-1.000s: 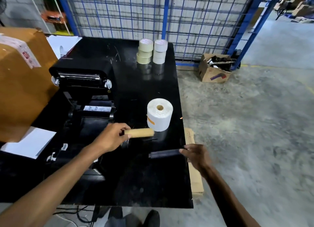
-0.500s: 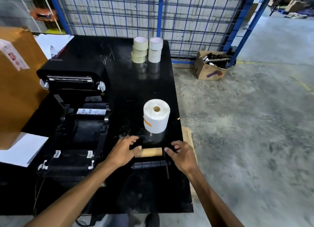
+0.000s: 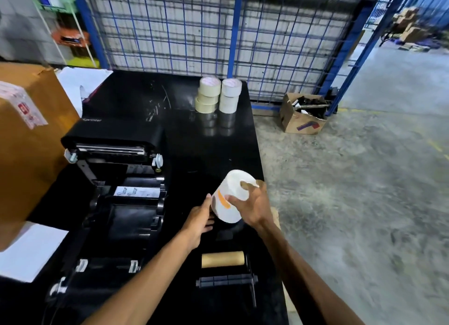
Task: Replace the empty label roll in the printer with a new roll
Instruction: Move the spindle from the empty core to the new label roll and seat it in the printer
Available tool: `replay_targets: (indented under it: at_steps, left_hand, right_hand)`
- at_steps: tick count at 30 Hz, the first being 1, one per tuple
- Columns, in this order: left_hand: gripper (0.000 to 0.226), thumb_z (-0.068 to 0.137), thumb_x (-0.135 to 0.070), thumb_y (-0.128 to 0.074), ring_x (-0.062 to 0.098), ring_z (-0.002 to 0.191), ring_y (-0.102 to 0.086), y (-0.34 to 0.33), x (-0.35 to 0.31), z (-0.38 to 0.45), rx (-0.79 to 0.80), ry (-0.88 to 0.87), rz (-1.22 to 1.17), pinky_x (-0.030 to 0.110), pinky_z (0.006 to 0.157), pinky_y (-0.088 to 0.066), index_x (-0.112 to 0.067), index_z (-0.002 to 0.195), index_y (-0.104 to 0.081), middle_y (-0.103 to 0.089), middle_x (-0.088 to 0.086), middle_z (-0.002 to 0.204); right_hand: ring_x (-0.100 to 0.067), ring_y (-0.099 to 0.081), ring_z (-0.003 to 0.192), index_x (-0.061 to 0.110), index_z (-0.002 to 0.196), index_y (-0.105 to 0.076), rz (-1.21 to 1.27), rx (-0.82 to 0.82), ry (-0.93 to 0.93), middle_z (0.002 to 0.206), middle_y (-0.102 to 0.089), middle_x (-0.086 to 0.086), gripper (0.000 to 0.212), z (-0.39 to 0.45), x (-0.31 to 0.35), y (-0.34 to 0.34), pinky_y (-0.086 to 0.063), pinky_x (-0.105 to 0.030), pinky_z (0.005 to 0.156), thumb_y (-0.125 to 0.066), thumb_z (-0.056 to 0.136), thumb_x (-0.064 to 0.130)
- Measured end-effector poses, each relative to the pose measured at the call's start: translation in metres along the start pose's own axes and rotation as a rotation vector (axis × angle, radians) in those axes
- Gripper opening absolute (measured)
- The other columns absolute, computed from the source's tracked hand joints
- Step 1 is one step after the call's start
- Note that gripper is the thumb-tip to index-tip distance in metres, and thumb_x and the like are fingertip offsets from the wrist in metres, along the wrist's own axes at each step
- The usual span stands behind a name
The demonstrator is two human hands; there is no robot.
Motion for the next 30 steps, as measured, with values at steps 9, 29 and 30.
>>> replay_targets:
  at_steps: [9, 29, 30]
  left_hand:
    - [0.062, 0.082, -0.058, -0.061, 0.027, 0.099, -0.062, 0.014, -0.016, 0.015, -0.155, -0.018, 0.007, 0.044, 0.086, -0.050, -0.002, 0.109, -0.062, -0.069, 0.010, 0.107]
    - [0.047, 0.082, -0.057, -0.060, 0.023, 0.087, -0.057, 0.023, -0.019, 0.000, -0.107, -0.063, 0.140, 0.048, 0.093, -0.050, -0.011, 0.083, -0.052, -0.057, 0.006, 0.088]
    - [0.047, 0.083, -0.056, -0.060, 0.021, 0.084, -0.055, 0.023, -0.018, 0.000, -0.109, -0.059, 0.142, 0.047, 0.093, -0.050, -0.010, 0.083, -0.053, -0.057, 0.006, 0.087]
  right_hand:
    - [-0.001, -0.044, 0.046, 0.020, 0.053, -0.050, 0.507, 0.170, -0.195, 0.045, -0.047, 0.014, 0.043, -0.024, -0.014, -0.015, -0.037, -0.014, 0.051, -0.062, 0.089, 0.041]
    - [-0.019, -0.039, 0.128, 0.018, 0.104, -0.069, -0.261, 0.098, 0.280, 0.139, -0.048, -0.005, 0.019, 0.006, 0.039, -0.012, -0.022, -0.026, 0.095, -0.060, 0.088, 0.023]
    - [-0.019, -0.041, 0.126, 0.017, 0.099, -0.069, -0.261, 0.085, 0.287, 0.137, -0.050, -0.004, 0.015, 0.006, 0.039, -0.012, -0.021, -0.024, 0.091, -0.060, 0.088, 0.020]
Point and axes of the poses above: each hand's wrist, its own z-axis towards the middle knuckle, its own y-axis out of the back of the hand, x = y × z, the point moved 5 cm from there along z, towards the middle knuckle
